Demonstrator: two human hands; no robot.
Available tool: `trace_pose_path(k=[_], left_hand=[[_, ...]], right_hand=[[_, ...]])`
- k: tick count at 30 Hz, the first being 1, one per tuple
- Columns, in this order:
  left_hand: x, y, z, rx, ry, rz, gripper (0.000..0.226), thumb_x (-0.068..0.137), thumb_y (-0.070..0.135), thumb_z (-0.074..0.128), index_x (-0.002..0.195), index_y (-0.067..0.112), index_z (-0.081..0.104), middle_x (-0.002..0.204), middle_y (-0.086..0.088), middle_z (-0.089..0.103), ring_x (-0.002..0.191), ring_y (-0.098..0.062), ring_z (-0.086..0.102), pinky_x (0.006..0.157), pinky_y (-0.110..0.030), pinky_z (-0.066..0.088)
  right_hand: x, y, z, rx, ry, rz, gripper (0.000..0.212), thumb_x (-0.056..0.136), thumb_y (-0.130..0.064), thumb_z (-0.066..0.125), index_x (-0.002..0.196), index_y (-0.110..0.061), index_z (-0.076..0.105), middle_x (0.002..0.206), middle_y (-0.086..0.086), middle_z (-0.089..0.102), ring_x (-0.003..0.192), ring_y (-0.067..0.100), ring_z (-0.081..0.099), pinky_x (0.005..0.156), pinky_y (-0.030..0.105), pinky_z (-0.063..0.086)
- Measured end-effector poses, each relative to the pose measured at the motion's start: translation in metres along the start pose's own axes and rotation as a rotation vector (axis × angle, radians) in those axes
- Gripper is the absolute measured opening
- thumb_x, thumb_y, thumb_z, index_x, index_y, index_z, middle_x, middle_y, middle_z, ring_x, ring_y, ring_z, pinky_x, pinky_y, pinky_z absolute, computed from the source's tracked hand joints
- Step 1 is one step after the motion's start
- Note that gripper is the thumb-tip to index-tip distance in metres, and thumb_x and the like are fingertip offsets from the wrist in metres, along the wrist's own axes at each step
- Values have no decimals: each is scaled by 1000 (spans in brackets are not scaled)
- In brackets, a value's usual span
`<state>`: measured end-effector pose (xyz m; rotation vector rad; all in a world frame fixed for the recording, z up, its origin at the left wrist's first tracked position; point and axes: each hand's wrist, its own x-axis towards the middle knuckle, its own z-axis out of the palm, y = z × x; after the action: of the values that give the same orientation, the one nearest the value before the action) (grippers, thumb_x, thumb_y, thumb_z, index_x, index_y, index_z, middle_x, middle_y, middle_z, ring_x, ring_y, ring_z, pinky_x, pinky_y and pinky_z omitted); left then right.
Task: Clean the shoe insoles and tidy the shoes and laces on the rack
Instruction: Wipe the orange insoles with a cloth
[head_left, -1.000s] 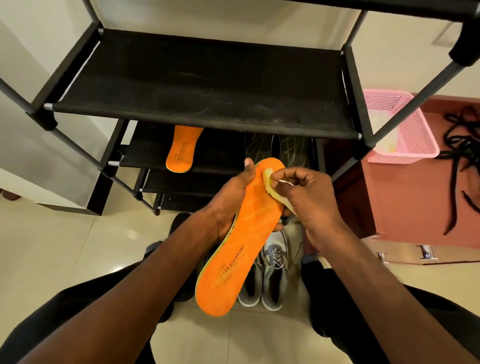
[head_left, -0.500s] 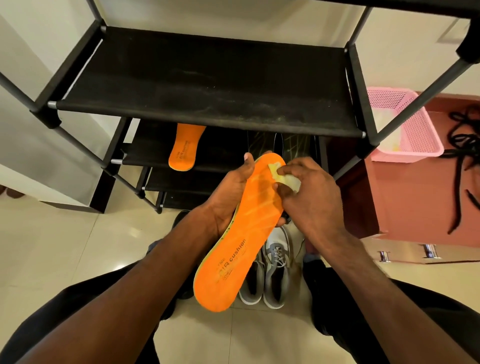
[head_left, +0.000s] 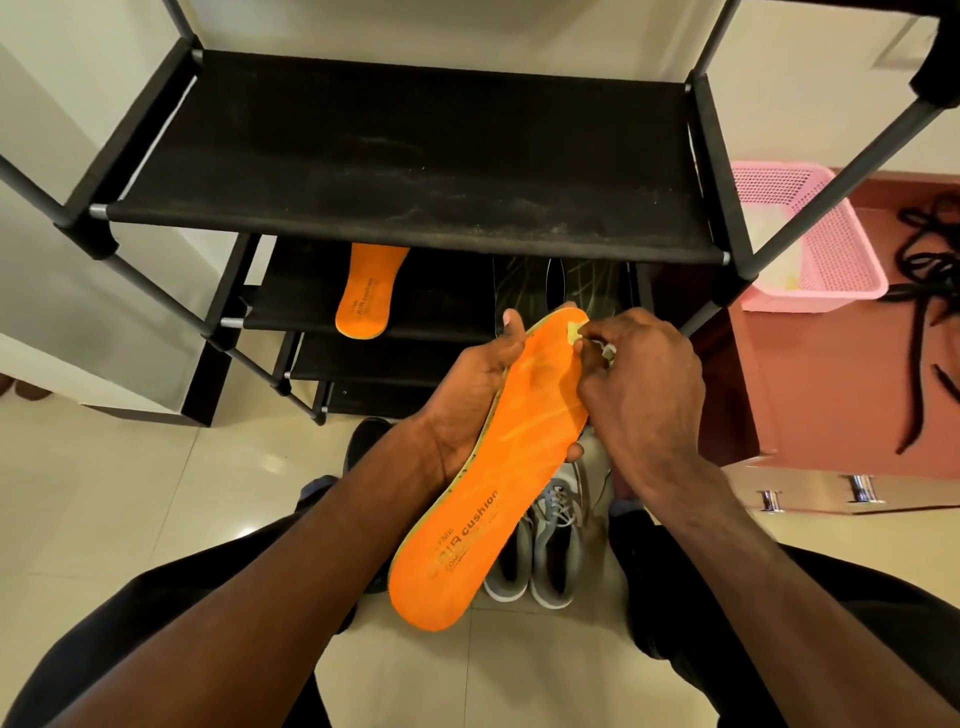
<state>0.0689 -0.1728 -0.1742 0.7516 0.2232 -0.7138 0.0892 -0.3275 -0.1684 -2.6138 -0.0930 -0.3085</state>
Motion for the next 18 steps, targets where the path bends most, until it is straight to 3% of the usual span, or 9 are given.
trace_pose_path(k=[3, 6, 9, 14, 16, 18], left_hand=[[-3, -2, 1, -52, 108, 14, 58, 104, 62, 33, 127, 19, 66, 115, -15, 74, 98, -30, 72, 84, -48, 60], [-4, 1, -3, -154, 167, 31, 58, 104, 57, 37, 107, 11, 73, 92, -9, 64, 88, -20, 63, 76, -36, 61], [-8, 5, -2, -156, 186, 41, 62, 105, 57, 35, 103, 10, 76, 95, -10, 66, 92, -23, 66, 78, -38, 62], [-8, 6, 10, -35, 179, 29, 58, 107, 56, 28, 111, 11, 64, 81, -5, 75, 75, -19, 75, 68, -37, 64], [-8, 6, 8, -51, 176, 35, 62, 107, 59, 30, 113, 8, 66, 88, -8, 74, 81, -23, 75, 69, -38, 63], [-9, 5, 6, -87, 156, 18, 70, 107, 60, 27, 102, 9, 74, 84, -11, 76, 76, -24, 76, 65, -37, 63]], right_hand=[[-6, -7, 3, 122, -5, -21, 17, 94, -17, 74, 110, -16, 79, 106, -1, 73, 101, 21, 67, 84, 38, 58], [-17, -16, 7, 206, -66, -143, 18, 89, -10, 75, 106, -15, 81, 102, -3, 74, 100, 21, 66, 83, 42, 57], [-19, -15, 7, 235, -104, -220, 20, 88, -10, 75, 106, -15, 81, 101, -5, 73, 97, 20, 68, 82, 44, 58], [-9, -11, -1, 300, 0, -87, 17, 89, -12, 75, 105, -12, 81, 104, -2, 75, 93, 15, 72, 83, 42, 61], [-12, -18, -1, 392, -63, -130, 16, 89, -10, 75, 103, -11, 82, 102, -3, 76, 92, 11, 71, 84, 37, 60], [-16, -21, -2, 413, -158, -219, 17, 88, -8, 75, 103, -12, 82, 100, -4, 76, 90, 10, 71, 82, 34, 60]])
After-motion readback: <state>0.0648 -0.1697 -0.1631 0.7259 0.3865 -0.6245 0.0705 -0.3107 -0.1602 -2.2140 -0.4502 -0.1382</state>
